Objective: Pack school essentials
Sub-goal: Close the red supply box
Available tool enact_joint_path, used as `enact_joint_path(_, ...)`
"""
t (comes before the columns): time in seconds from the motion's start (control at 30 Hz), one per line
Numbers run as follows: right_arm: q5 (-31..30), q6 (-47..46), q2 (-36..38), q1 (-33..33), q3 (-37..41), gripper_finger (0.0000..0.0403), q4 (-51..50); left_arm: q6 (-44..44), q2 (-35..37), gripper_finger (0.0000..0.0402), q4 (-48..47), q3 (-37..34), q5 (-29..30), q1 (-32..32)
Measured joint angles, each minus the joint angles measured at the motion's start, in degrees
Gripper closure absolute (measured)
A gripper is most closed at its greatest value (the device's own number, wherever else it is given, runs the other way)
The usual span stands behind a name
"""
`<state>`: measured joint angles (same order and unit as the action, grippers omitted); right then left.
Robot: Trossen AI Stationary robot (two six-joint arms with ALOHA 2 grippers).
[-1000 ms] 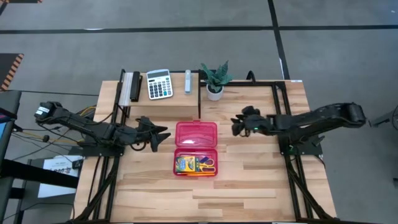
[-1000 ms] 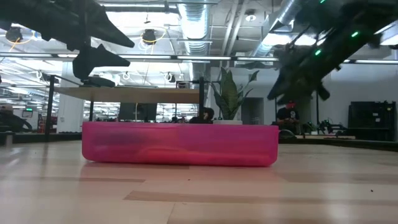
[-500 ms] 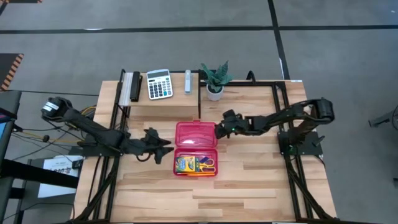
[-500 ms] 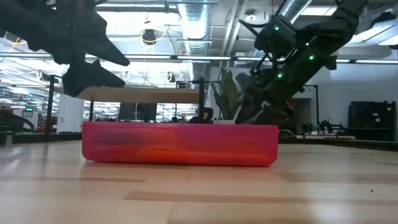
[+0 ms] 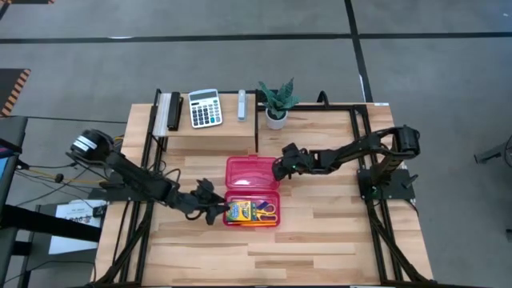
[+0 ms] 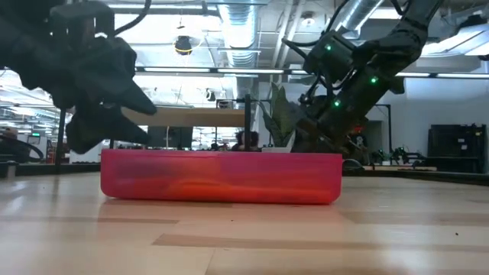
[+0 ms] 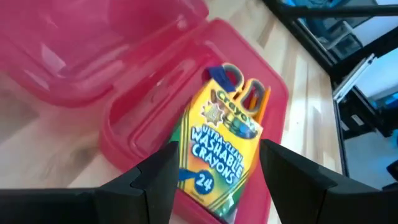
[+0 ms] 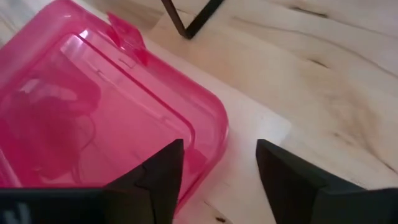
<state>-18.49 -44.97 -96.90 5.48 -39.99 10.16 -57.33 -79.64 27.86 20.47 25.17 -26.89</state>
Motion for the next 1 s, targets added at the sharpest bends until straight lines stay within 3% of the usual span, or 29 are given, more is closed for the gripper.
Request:
enact_joint_path(0.53, -0.84, 2.08, 0.57, -0.65, 0.02, 0.0388, 1.66, -1.43, -1.61, 0.0193, 1.22, 0.0, -1.42, -0.07)
enact_joint_path(1.0, -2.69, 7.66, 4.83, -6.51, -2.71, 0.04, 2.45, -0.77, -1.6, 0.0193, 1.48, 0.01, -1.42, -0.05)
